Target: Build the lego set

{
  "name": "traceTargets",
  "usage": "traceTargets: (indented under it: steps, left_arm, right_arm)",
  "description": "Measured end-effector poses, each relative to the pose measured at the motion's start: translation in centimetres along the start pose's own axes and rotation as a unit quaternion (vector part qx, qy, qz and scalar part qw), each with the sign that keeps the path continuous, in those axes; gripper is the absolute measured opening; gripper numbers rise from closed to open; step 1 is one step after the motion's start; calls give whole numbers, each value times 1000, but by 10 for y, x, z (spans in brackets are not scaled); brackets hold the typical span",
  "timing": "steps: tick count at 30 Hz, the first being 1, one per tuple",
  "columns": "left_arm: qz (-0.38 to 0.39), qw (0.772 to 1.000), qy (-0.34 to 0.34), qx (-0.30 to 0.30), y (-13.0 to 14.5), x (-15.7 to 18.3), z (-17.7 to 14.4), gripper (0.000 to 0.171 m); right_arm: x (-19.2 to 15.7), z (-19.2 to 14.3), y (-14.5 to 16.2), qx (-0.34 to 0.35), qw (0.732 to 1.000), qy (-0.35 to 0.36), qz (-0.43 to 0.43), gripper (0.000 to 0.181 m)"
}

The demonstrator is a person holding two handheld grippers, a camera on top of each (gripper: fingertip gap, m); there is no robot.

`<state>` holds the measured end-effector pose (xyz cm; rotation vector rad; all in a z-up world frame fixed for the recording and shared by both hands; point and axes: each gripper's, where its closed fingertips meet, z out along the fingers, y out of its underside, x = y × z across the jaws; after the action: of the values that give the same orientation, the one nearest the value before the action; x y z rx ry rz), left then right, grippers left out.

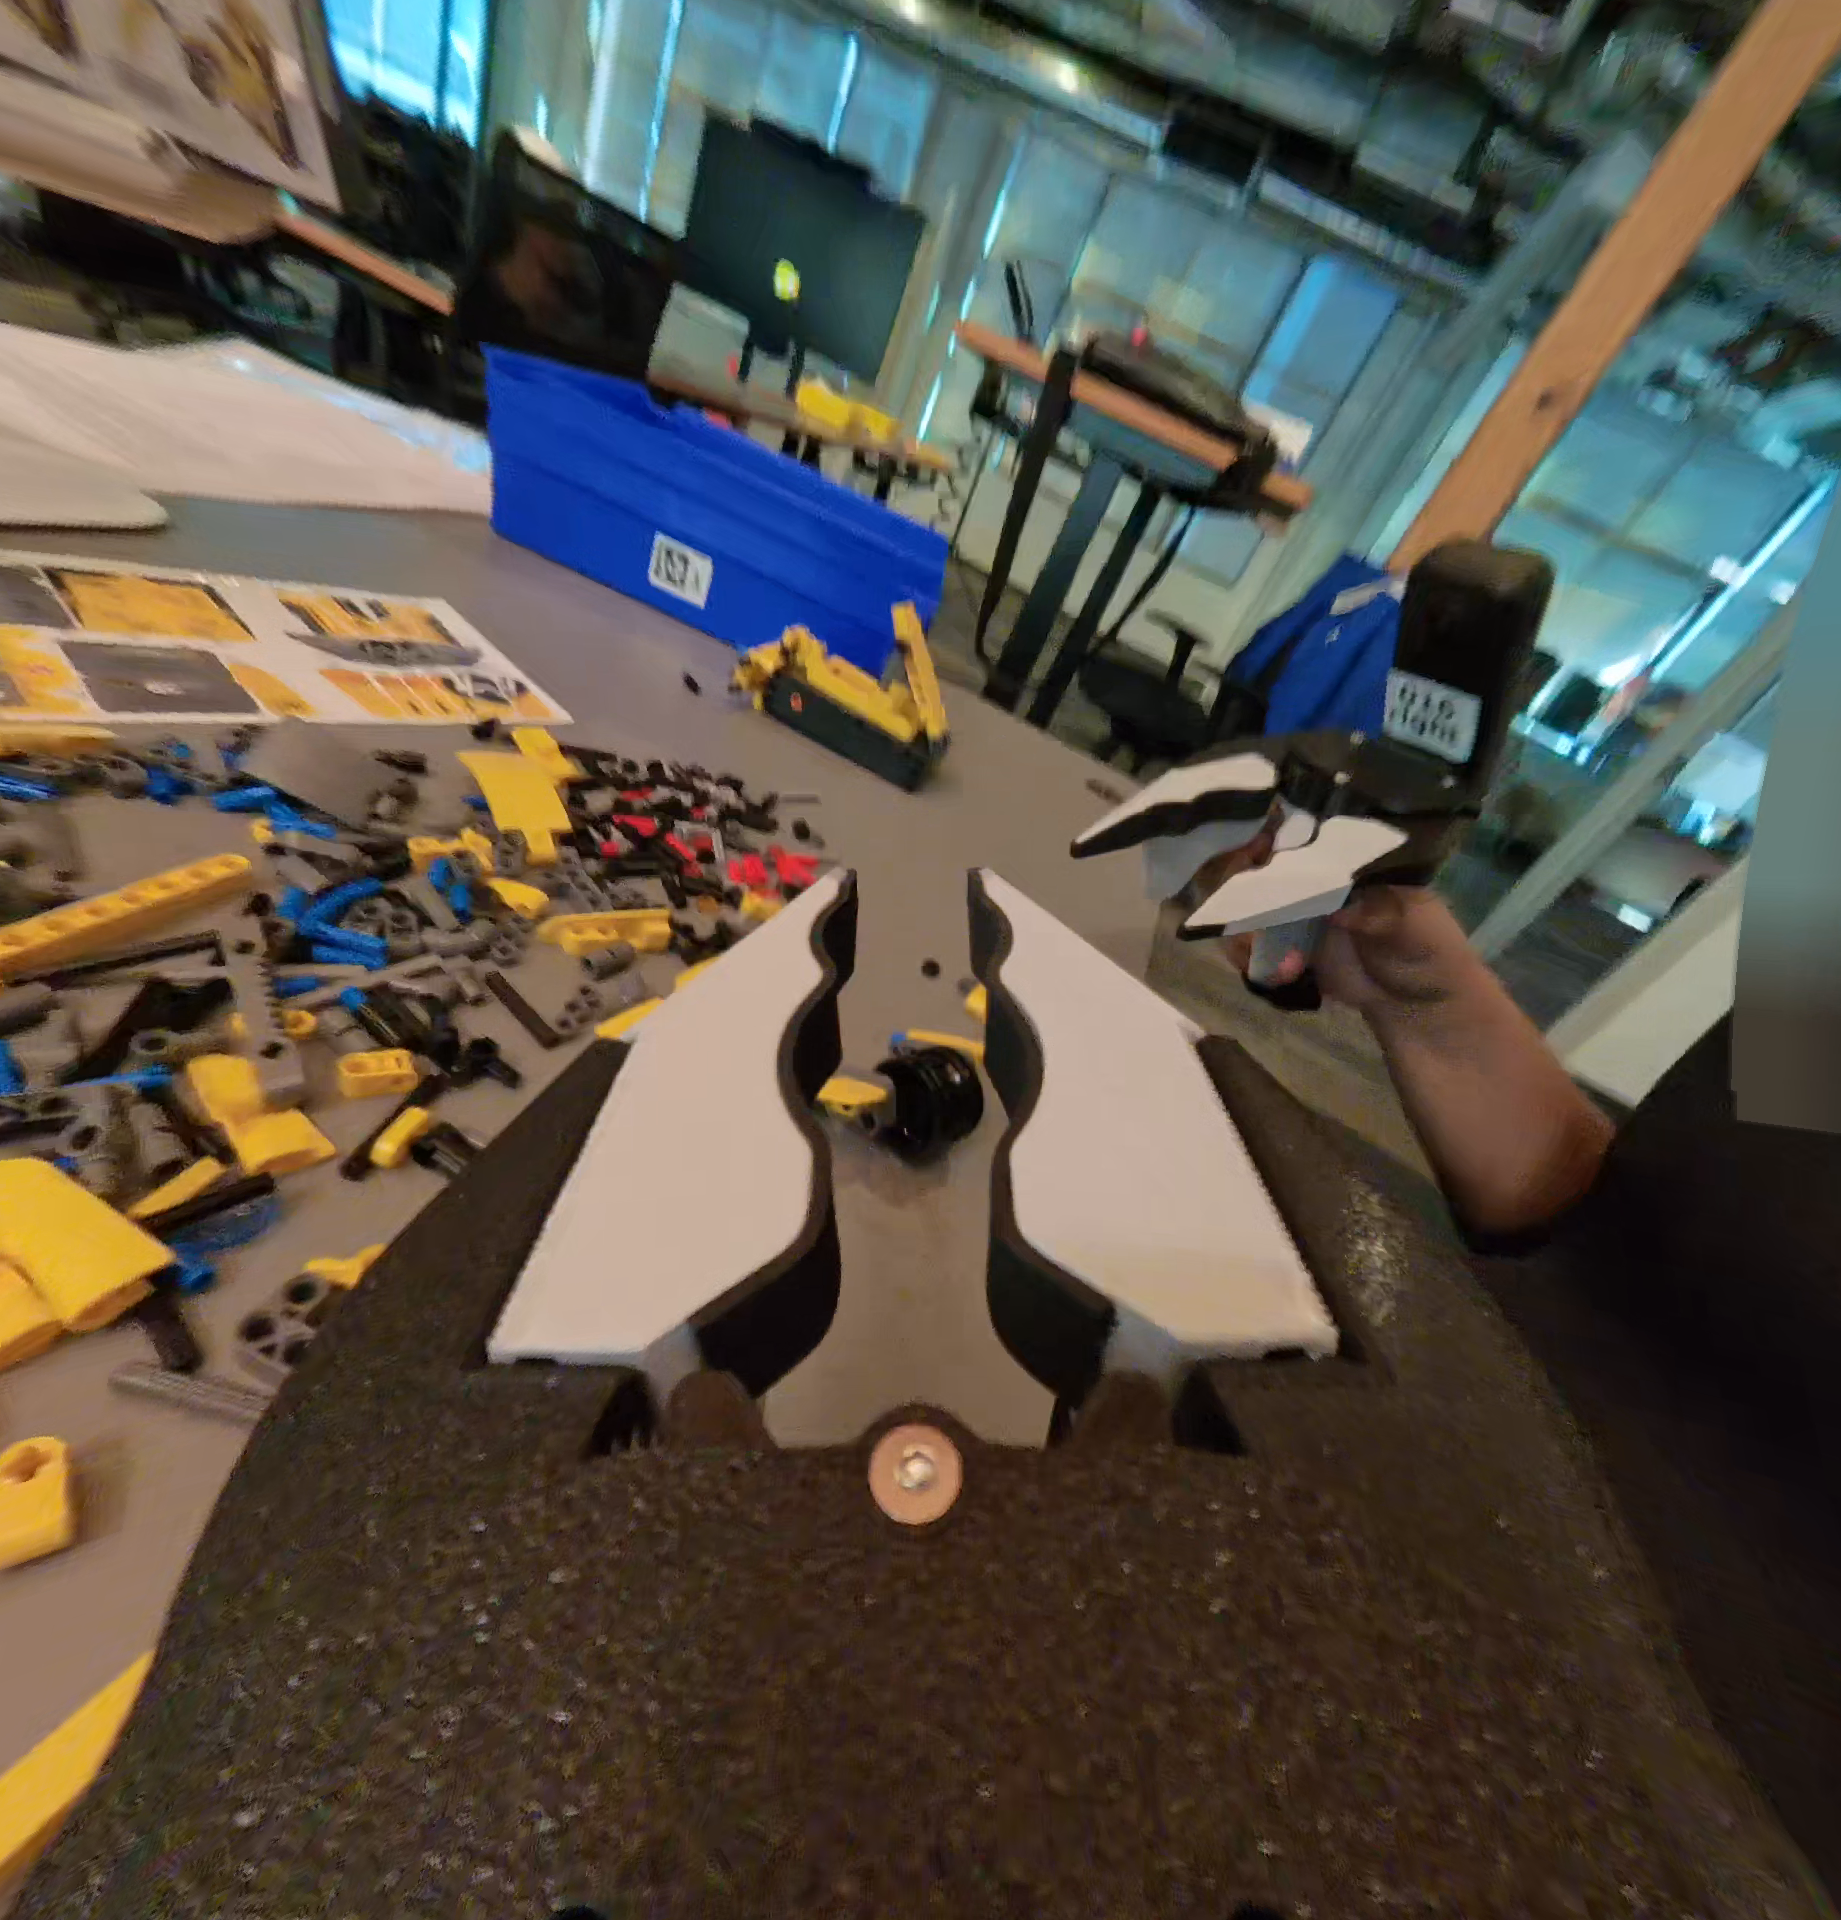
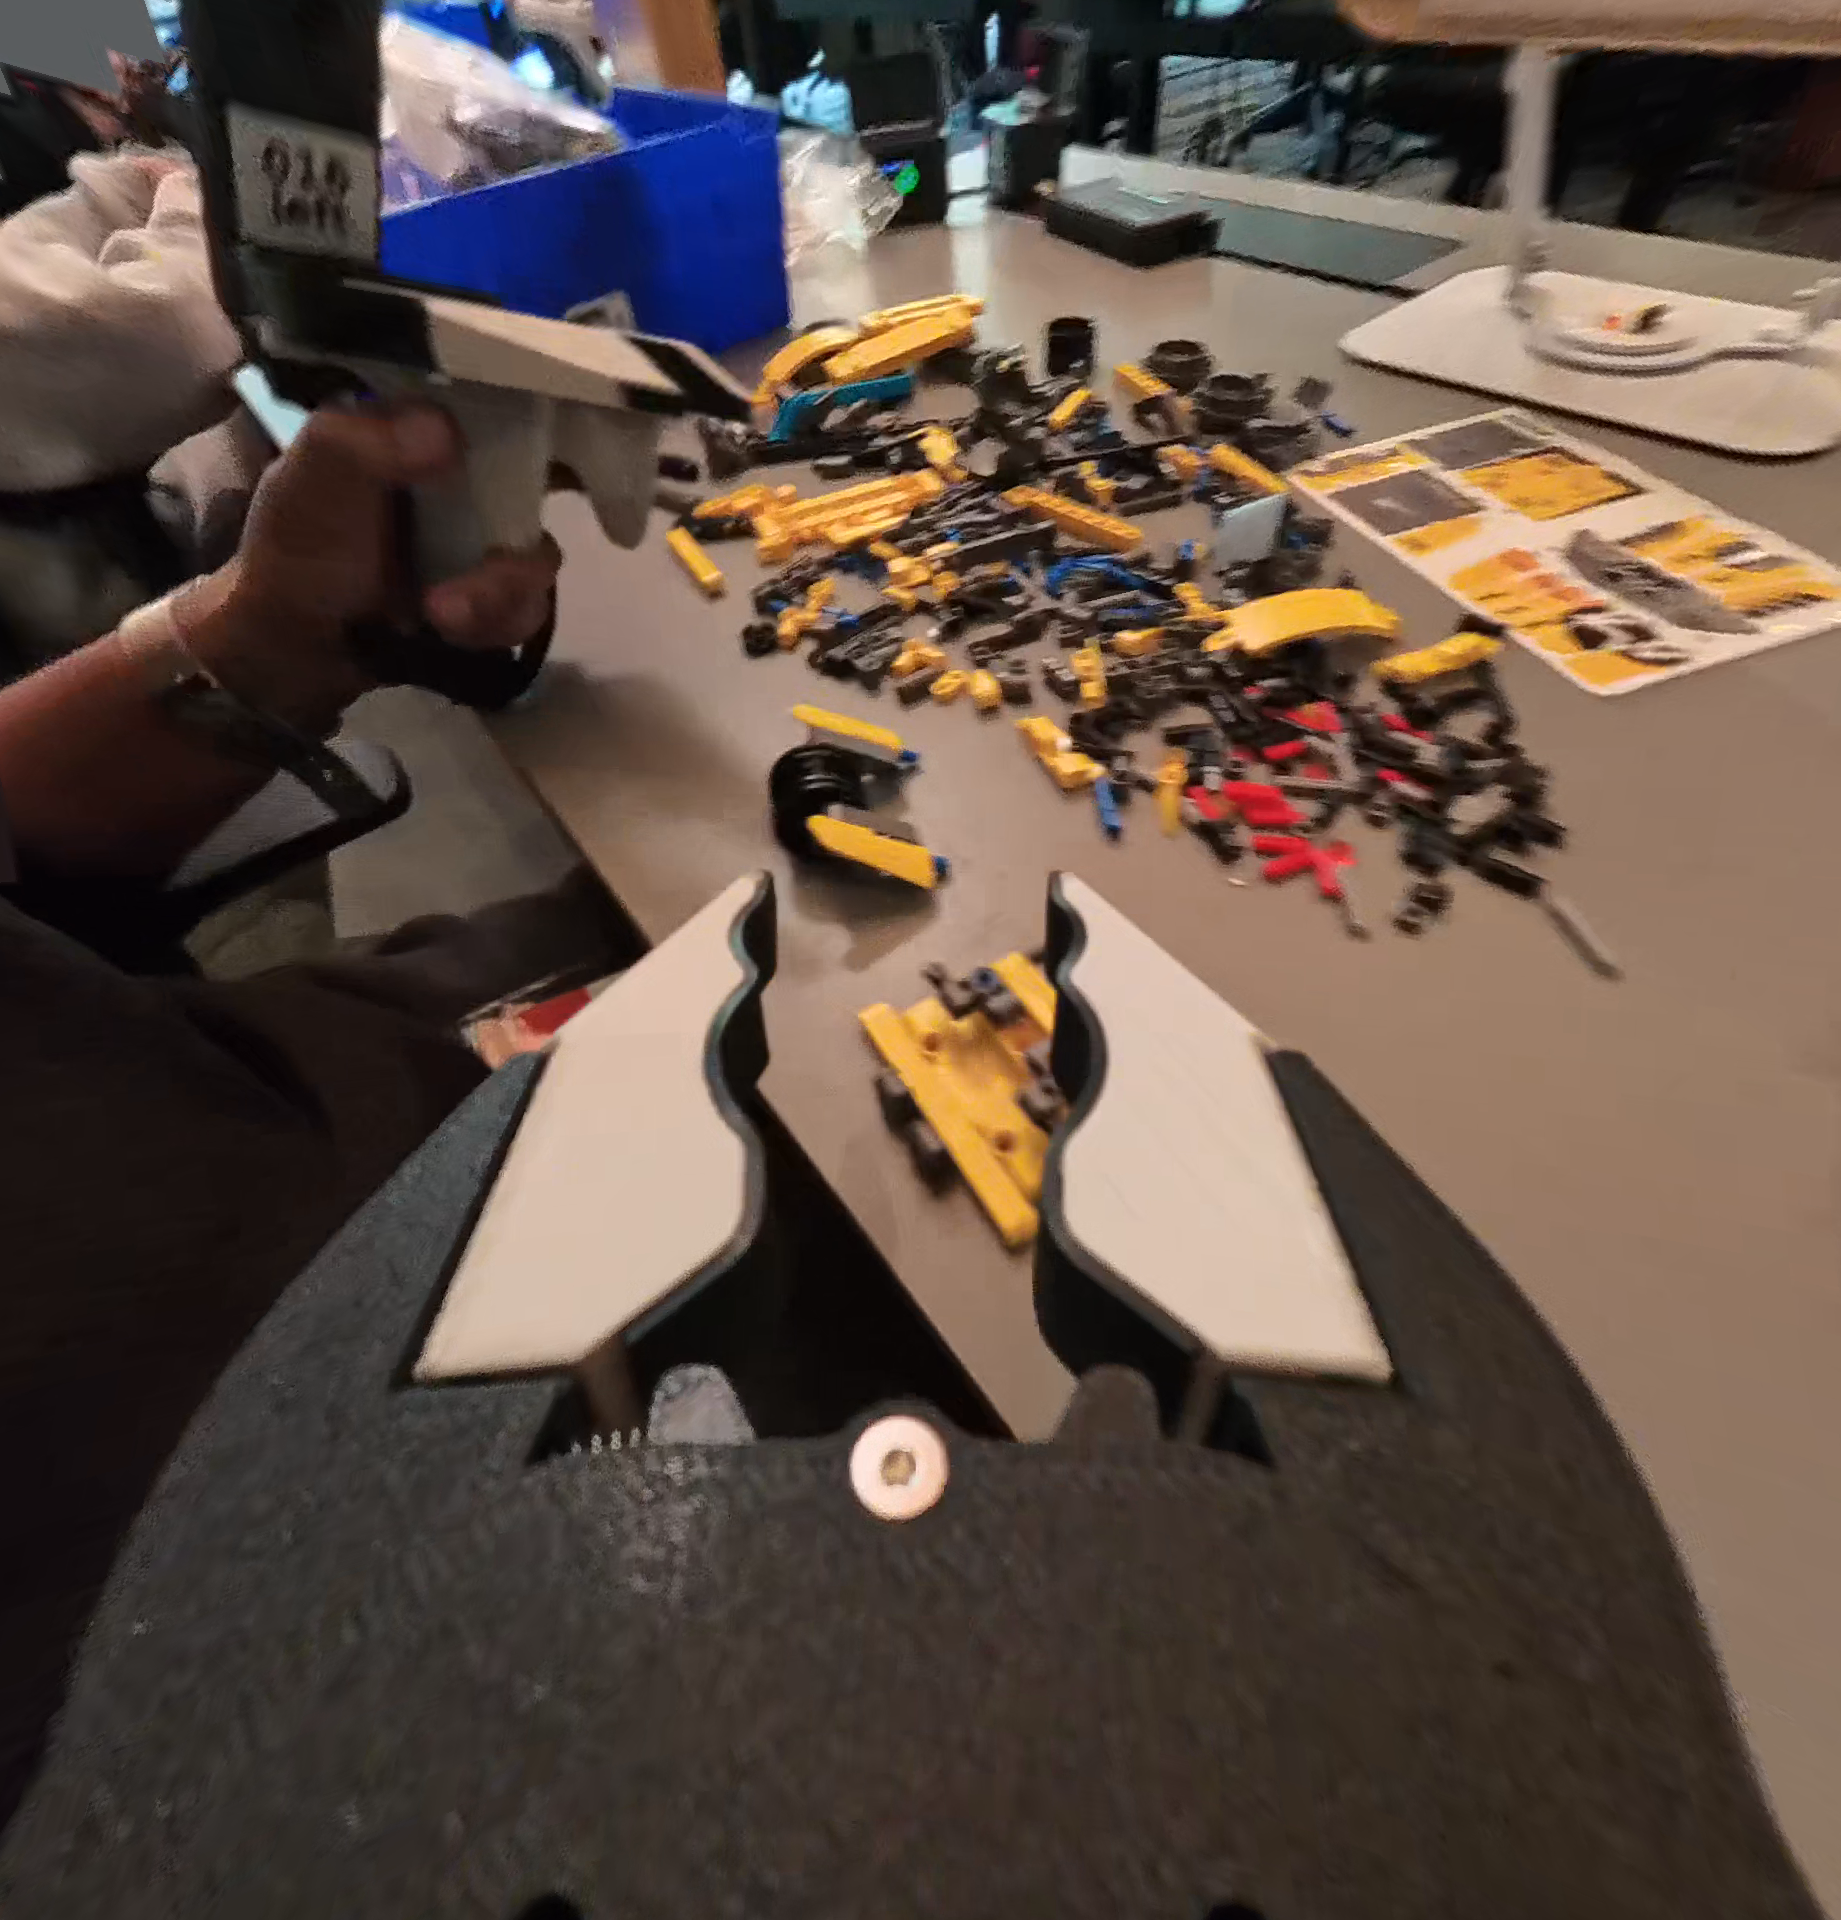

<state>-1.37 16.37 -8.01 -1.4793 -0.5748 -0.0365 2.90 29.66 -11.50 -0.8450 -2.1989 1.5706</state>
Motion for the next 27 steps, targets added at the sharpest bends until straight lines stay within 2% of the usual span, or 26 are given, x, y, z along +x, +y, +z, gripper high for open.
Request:
traceTargets:
  steps: [4, 7, 10, 13, 21, 27]
  left_arm:
    - [40, 994, -26, -101, 31, 4, 16, 24]
    - [29, 990, -24, -132, 41, 5, 18, 26]
    - [11, 986, -55, -154, 48, -4, 17, 29]
    - [8, 979, -84, -187, 57, -13, 16, 31]
    - [21, 959, -100, -263, 81, -18, 24, 35]
    - [6, 961, -56, -272, 86, -5, 28, 36]
  right_arm:
    - [-20, 31, 23, -79, 994, 13, -68, 50]
    - [-23, 47, 30, -121, 986, 41, -109, 50]
    - [-24, 57, 25, -131, 979, 66, -142, 36]
    - [-16, 62, 27, -168, 962, 102, -191, 34]
    - [-10, 71, 39, -207, 959, 113, -159, 34]
    - [-11, 81, 42, -210, 963, 104, -129, 27]
